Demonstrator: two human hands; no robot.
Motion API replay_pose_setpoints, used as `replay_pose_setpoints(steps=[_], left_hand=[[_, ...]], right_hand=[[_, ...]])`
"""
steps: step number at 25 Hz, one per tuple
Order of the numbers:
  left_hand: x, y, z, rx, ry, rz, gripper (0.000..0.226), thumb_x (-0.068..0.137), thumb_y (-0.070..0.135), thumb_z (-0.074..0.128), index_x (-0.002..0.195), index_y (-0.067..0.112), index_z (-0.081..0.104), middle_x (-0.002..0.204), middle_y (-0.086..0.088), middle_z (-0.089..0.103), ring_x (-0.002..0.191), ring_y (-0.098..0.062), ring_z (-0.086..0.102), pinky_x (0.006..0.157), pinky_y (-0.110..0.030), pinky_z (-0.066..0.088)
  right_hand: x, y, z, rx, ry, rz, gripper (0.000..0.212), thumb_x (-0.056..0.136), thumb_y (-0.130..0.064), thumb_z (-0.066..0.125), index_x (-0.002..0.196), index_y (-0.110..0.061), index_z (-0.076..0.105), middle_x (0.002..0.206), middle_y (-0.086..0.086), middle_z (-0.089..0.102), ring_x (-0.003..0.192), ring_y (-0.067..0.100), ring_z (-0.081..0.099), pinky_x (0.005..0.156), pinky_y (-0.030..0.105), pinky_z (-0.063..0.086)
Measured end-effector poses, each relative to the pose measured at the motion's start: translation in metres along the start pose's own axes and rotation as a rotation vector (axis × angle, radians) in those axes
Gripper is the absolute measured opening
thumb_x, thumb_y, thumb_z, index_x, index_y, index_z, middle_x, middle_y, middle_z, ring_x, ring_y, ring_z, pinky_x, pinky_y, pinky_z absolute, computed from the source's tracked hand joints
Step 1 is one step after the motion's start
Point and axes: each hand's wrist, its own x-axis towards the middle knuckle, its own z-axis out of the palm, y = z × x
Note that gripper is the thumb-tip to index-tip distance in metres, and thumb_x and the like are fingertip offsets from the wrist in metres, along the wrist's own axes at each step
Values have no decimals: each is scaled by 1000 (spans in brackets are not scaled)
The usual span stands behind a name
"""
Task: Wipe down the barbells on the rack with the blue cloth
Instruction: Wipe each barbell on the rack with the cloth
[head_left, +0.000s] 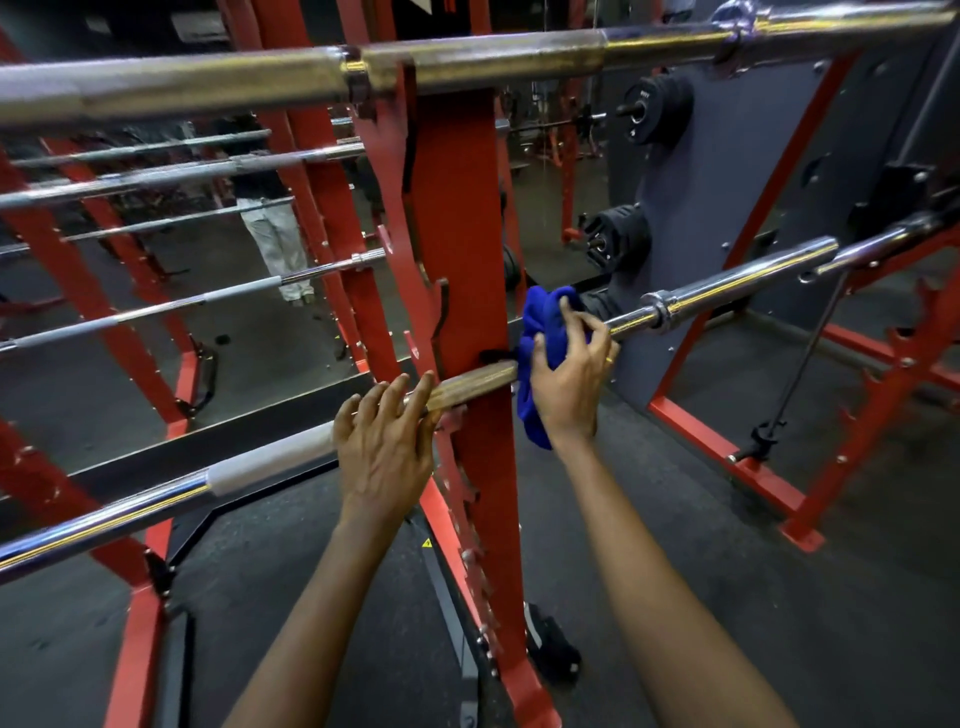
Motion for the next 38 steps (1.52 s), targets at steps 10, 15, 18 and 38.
replay_pose_setpoints(steps=[10,15,18,38], left_hand=[[-5,1,2,-29,25,29,48,102,40,49,148,27,51,144,-6,58,133,-27,52,114,-50,29],[-7,-2,4,-20,-22,32,49,105,42,42,152,29,45,150,-7,52,138,-27,47,116,-51,26],[-6,-2,7,-25,-36,41,50,104,39,43,153,27,44,149,-9,52,137,-29,46,115,-54,29],[11,52,1,-194,-201,239,57,105,42,33,156,16,38,163,-6,35,153,-26,26,125,-45,12]], right_hand=[[40,37,-23,-168,-208,-355,43,99,-50,58,136,-29,64,131,-3,67,122,21,60,109,45,42],[57,37,-24,-64,-146,-182,43,99,-48,59,128,-19,68,125,2,71,117,22,64,105,47,49],[35,30,-20,-97,-252,-390,40,100,-44,61,133,-21,64,127,1,69,118,19,62,107,38,47],[68,79,-15,27,73,-7,44,104,-41,47,127,-7,64,127,14,67,122,33,61,107,52,46]])
